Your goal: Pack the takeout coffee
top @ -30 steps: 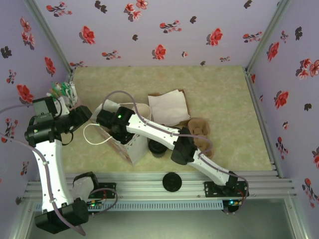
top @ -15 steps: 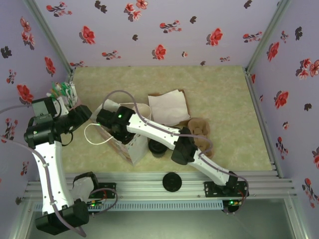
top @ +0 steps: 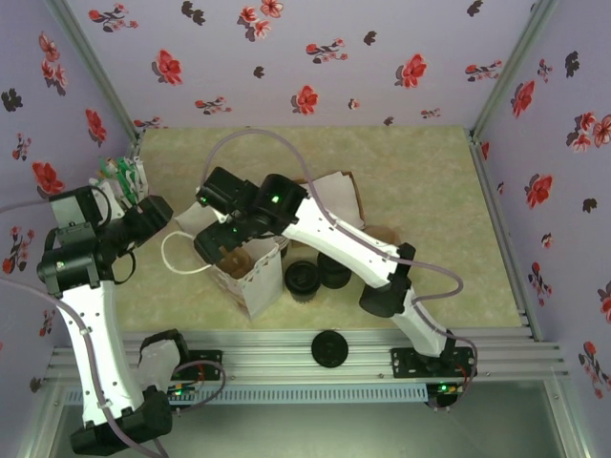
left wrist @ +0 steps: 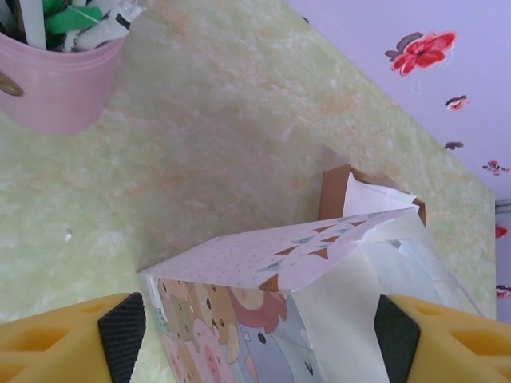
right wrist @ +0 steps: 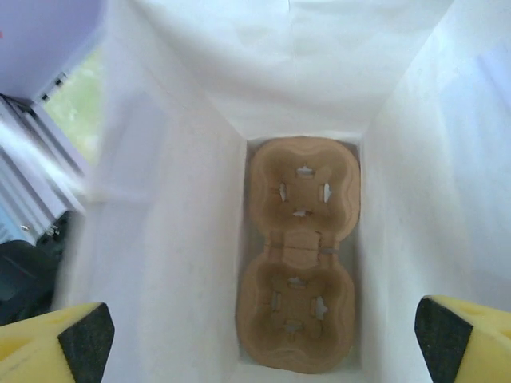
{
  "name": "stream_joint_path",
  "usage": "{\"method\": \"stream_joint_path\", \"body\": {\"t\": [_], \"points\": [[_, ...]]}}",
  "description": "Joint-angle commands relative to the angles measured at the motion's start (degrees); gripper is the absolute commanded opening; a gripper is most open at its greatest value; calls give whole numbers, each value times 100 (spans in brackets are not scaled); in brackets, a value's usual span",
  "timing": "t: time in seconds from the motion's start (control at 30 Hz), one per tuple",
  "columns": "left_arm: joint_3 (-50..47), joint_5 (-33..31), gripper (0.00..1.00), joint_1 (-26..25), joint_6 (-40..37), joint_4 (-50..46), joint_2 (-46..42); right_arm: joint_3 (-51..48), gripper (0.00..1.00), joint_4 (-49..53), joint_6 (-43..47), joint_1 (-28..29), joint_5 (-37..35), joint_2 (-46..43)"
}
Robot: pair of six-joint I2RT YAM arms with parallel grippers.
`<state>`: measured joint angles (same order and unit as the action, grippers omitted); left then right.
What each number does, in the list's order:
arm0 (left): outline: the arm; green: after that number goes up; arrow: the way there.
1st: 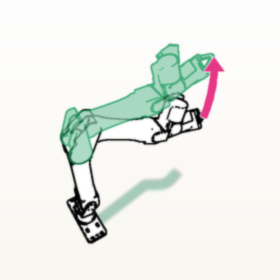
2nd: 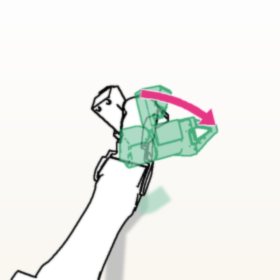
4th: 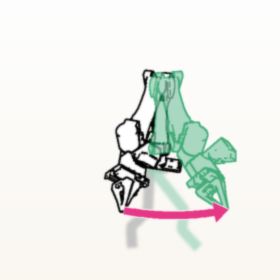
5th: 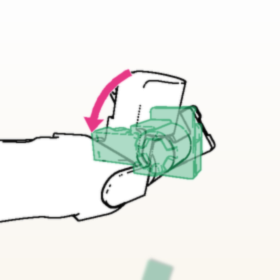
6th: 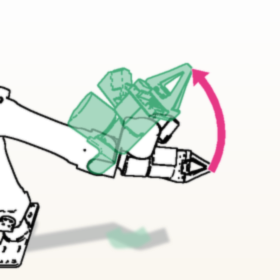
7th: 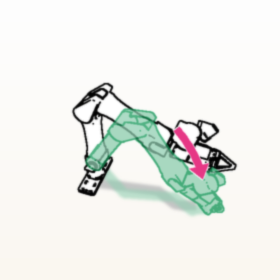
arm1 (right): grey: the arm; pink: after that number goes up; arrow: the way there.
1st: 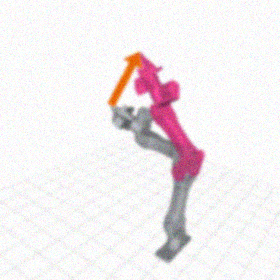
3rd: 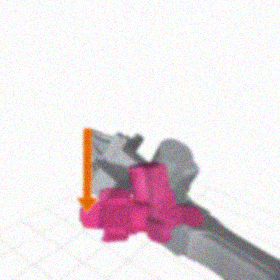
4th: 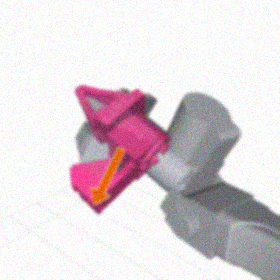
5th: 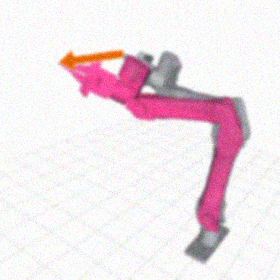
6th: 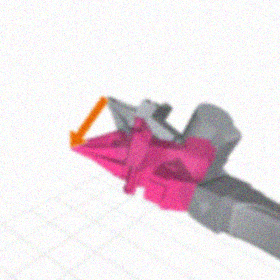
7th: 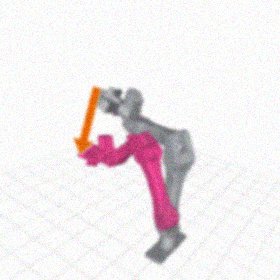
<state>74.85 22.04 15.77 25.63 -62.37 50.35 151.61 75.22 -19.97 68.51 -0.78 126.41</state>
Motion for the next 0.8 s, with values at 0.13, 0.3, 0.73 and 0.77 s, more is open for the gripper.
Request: {"method": "stream_joint_path", "body": {"t": [0.13,0.3,0.73,0.77], "points": [[382,-183,88,49,75,-290,-164,-224,99,-158,97,-25,-50,-625],[689,-183,97,48,127,-461,-259,-531,99,-293,155,-30,-154,-1048],[1560,-139,99,49,231,-1038,-681,-2478,99,-822,147,-53,-554,-2804],[1602,-143,99,49,233,-1096,-729,-2763,99,-905,127,-70,-568,-2995]]}}
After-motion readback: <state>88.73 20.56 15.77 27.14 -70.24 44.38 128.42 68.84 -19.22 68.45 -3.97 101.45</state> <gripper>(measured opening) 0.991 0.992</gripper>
